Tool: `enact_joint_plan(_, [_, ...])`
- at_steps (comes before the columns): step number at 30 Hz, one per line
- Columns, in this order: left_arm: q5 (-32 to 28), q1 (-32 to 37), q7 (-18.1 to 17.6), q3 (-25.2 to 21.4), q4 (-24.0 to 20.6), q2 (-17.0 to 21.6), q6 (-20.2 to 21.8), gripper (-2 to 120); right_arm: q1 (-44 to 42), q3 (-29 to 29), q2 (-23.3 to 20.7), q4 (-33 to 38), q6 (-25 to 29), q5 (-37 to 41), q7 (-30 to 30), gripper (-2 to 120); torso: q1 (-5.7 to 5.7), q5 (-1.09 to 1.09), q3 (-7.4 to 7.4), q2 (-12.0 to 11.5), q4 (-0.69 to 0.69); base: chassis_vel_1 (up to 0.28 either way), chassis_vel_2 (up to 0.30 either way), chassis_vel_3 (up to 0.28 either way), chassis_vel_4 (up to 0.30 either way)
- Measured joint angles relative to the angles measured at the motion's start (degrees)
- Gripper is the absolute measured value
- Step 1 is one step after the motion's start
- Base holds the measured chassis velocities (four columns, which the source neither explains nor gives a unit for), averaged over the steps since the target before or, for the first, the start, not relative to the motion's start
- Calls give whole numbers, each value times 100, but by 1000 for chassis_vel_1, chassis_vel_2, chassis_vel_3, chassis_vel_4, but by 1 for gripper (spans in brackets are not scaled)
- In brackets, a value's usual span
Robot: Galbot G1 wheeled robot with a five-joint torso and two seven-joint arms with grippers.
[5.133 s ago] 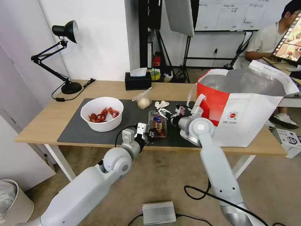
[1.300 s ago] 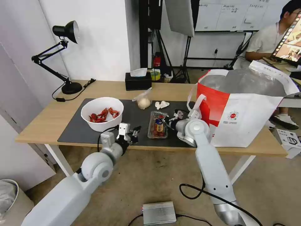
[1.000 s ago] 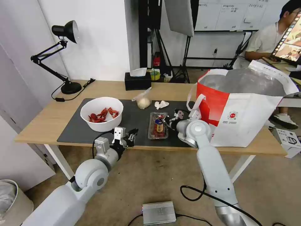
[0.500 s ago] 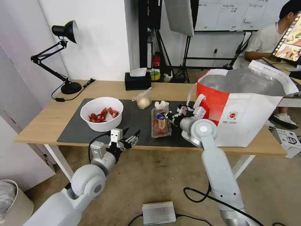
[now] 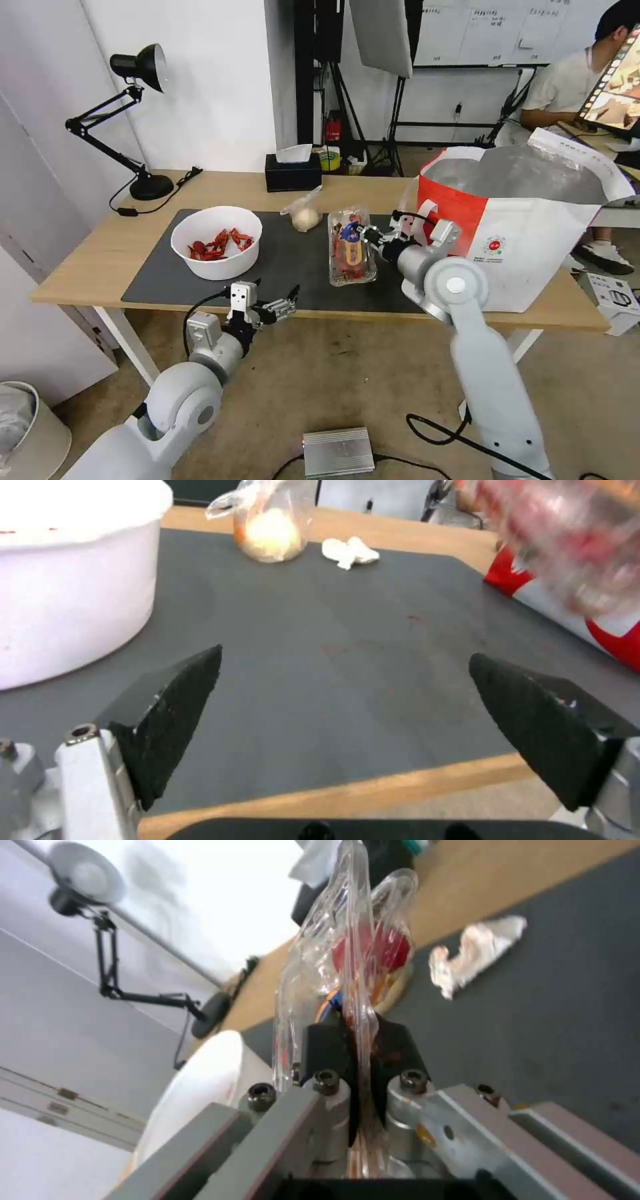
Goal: Pick up the trash from the table and place it into the takeout bag.
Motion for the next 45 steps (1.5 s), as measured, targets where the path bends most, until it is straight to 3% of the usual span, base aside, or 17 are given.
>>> enact_joint_plan(23, [101, 344, 6, -180, -103, -66, 21, 100, 575, 831, -414, 743, 140, 792, 531, 2, 0, 0, 0, 0, 1, 0, 0, 0, 0])
enact_joint_plan(45, [222, 321, 6, -17, 12, -168, 21, 100, 917, 2116, -1315, 771, 324, 1642, 1037, 2, 0, 0, 0, 0, 0, 0, 0, 0, 0])
